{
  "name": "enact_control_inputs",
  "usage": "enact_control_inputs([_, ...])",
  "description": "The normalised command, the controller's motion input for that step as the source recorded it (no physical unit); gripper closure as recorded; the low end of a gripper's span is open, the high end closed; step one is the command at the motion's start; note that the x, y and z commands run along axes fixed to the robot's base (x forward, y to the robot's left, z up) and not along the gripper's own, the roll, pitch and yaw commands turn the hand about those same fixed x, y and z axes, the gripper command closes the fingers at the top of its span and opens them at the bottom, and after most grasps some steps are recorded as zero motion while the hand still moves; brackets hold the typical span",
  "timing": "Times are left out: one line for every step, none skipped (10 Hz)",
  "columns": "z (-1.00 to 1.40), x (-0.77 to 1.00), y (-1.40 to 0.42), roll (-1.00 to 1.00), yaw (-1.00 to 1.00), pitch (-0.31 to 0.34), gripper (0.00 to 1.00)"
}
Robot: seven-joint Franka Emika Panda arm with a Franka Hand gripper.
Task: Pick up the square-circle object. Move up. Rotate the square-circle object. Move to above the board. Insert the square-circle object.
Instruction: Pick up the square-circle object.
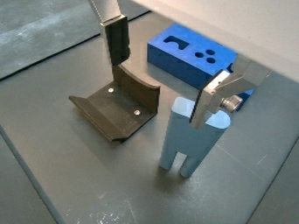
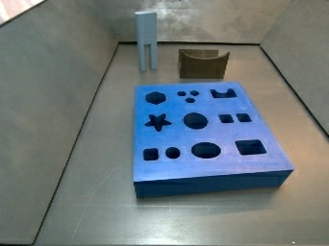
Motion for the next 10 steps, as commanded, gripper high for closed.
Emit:
enact_control_inputs([-0.03,-0.37,-0.01,0.0,0.38,-0.039,0.0])
enact_control_inputs([-0.05,-0.49,-0.13,0.0,0.7,-0.097,0.0])
enact_control_inputs([-0.04,-0.45,-0.19,0.0,0.77,-0.103,0.0])
enact_control_inputs([-0.03,-0.33,-0.23,0.04,0.87,-0.104,0.0])
enact_control_inputs([-0.11,-0.31,-0.27,0.08,0.88,-0.116,0.0])
enact_control_inputs([-0.21,-0.29,-0.28,0.12,0.83,-0.106,0.0])
enact_control_inputs([-0.26,-0.09,-0.14,0.06,0.69,-0.079,0.0])
enact_control_inputs([-0.26,0.0,0.0,0.01,0.43,-0.043,0.0])
enact_control_inputs([-0.17,0.0,0.0,0.0,0.11,0.0,0.0])
enact_control_inputs([-0.15,0.03,0.0,0.0,0.0,0.0,0.0])
